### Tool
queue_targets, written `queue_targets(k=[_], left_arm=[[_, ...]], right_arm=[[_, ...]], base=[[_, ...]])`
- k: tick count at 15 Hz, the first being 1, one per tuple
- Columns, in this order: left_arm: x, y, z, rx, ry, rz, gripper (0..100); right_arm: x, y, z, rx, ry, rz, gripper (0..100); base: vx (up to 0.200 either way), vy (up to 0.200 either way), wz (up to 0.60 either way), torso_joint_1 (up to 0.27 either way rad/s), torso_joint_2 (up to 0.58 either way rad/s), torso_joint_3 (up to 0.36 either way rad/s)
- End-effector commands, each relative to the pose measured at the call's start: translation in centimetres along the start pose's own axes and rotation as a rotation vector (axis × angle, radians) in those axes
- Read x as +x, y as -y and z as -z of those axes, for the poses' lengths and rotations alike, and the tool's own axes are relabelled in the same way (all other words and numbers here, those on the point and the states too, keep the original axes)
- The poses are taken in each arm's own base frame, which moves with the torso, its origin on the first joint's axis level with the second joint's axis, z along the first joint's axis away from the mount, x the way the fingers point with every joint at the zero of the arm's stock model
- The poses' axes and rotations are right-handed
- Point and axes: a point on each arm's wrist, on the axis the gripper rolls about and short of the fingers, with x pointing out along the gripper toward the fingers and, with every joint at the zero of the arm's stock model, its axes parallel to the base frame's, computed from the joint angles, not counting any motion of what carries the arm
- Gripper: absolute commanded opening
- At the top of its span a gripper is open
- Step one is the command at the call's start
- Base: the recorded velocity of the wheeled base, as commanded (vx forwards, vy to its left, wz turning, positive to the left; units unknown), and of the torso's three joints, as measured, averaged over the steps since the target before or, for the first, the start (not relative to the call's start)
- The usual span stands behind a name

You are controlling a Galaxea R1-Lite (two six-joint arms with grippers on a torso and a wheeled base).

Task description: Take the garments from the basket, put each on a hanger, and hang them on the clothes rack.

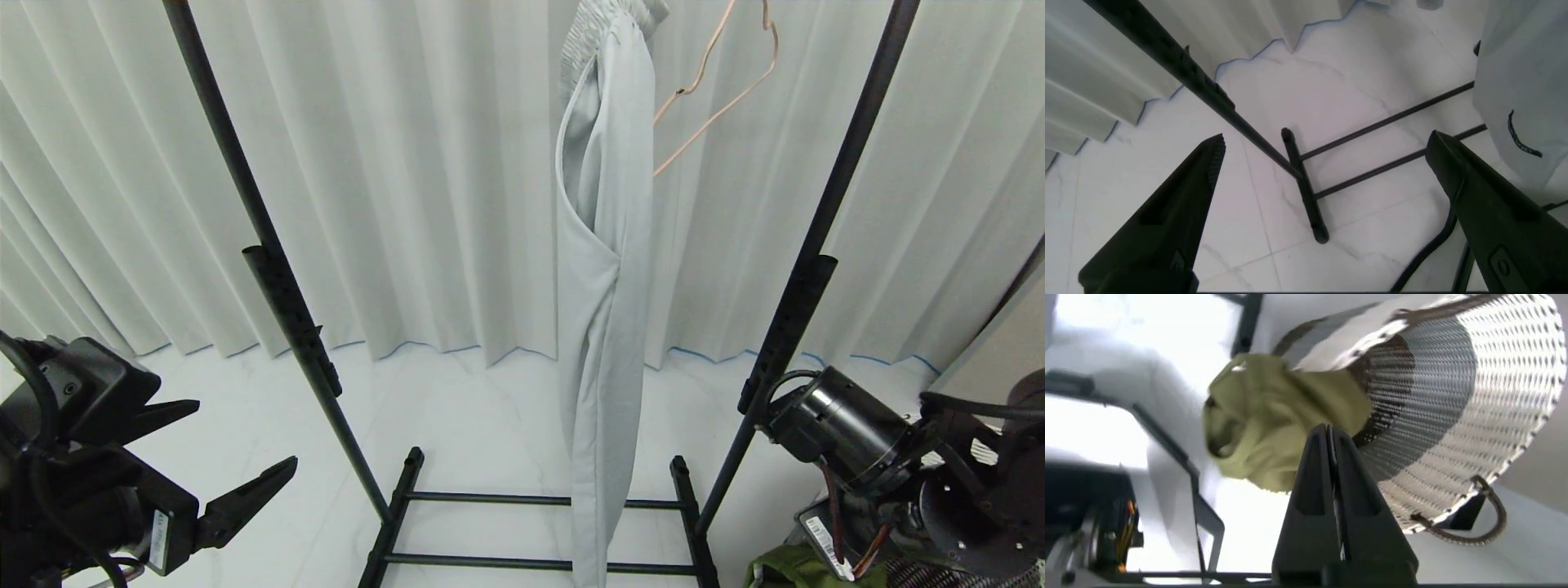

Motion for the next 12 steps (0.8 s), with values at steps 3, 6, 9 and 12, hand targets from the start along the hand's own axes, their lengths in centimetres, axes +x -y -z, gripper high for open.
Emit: queue_targets(k=[3,6,9,12], left_arm=[[-0.2,-0.1,-0.2,0.002,0.012,-0.004,100],[-0.1,-0.1,-0.2,0.001,0.010,-0.005,100],[0.0,-0.1,-0.1,0.001,0.005,-0.003,100],[0.0,0.0,0.0,0.000,0.001,0.000,100]], right_arm=[[1.6,-1.8,0.5,-0.052,-0.038,-0.008,100],[4.9,-3.6,1.4,-0.089,-0.095,0.013,100],[7.7,-4.6,2.8,-0.116,-0.155,0.035,100],[9.6,-4.7,3.6,-0.139,-0.207,0.055,100]], base=[[0.000,0.000,0.00,0.000,0.00,0.000],[0.000,0.000,0.00,0.000,0.00,0.000],[0.000,0.000,0.00,0.000,0.00,0.000],[0.000,0.000,0.00,0.000,0.00,0.000]])
